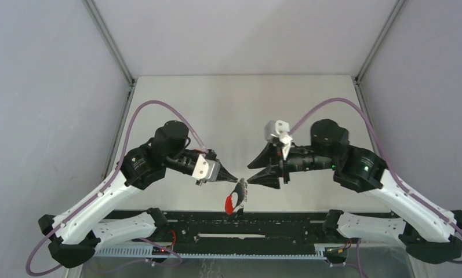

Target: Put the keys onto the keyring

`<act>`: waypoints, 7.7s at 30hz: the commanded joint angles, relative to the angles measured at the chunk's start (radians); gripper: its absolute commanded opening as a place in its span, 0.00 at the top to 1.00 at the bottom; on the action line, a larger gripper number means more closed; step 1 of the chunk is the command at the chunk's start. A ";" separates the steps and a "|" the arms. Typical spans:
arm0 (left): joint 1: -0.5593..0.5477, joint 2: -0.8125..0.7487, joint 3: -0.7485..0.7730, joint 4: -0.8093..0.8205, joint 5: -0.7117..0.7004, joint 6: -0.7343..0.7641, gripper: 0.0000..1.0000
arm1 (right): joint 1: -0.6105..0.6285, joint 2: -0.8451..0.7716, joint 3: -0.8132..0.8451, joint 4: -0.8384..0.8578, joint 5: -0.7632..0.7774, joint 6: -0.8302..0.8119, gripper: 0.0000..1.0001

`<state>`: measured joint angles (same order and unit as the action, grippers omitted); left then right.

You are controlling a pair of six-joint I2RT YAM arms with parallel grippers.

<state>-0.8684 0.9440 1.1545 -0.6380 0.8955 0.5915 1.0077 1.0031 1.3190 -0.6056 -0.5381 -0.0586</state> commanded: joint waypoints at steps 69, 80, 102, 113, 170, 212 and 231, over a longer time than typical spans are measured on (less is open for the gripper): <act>-0.100 -0.034 0.057 -0.050 -0.265 0.009 1.00 | 0.175 0.051 -0.086 0.093 0.282 -0.199 0.71; -0.100 -0.034 0.075 -0.029 -0.261 -0.034 1.00 | 0.180 0.097 -0.042 0.038 0.311 -0.200 0.93; -0.009 -0.139 -0.114 0.208 -0.125 -0.360 0.68 | 0.004 -0.099 -0.267 0.466 -0.058 0.051 1.00; -0.005 -0.175 -0.185 0.350 -0.109 -0.489 0.66 | 0.001 -0.093 -0.335 0.656 -0.091 0.129 1.00; 0.517 -0.303 -0.148 -0.359 0.017 0.108 1.00 | -0.184 0.417 -0.337 0.751 0.478 0.244 0.09; 0.517 -0.406 -0.111 -0.289 0.056 -0.091 1.00 | -0.122 1.000 0.042 0.664 0.715 0.377 0.99; 0.517 -0.369 -0.116 -0.253 0.128 -0.132 1.00 | -0.172 0.469 -0.449 0.637 0.729 0.579 1.00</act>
<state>-0.3576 0.5705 0.9916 -0.9432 0.9741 0.4927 0.8146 1.5379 0.9028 0.0807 0.1310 0.4347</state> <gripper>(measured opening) 0.009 0.297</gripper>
